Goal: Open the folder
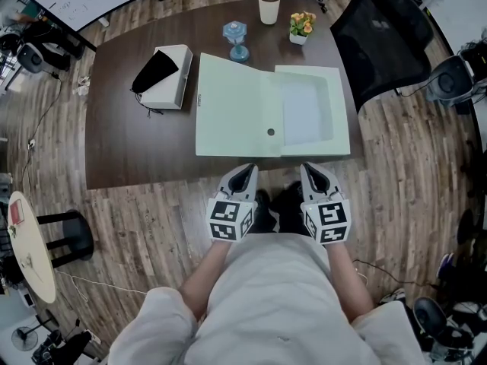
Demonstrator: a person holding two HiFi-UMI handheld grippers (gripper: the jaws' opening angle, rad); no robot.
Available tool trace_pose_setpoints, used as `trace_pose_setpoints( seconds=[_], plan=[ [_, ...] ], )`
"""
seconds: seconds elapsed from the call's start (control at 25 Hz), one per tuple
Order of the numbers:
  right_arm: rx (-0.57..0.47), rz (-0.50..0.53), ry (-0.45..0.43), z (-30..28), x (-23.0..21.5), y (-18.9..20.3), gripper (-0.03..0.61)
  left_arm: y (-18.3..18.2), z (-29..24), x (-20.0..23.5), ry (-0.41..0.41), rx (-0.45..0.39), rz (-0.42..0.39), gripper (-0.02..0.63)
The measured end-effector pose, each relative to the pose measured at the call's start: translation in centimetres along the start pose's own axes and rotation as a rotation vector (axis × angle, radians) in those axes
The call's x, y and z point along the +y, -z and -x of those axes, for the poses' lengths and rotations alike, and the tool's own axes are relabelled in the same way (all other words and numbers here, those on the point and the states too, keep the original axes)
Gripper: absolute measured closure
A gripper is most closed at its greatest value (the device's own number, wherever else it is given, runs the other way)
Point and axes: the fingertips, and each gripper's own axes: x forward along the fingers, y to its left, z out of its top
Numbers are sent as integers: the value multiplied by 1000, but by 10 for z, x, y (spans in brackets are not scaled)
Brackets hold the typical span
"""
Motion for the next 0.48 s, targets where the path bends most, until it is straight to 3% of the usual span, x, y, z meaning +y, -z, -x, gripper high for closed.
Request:
trace_pose_setpoints(
  seconds=[0.48],
  plan=[
    [8, -6, -4, -4, 1, 0, 577, 2, 1, 4, 2, 5, 9, 604]
  ],
)
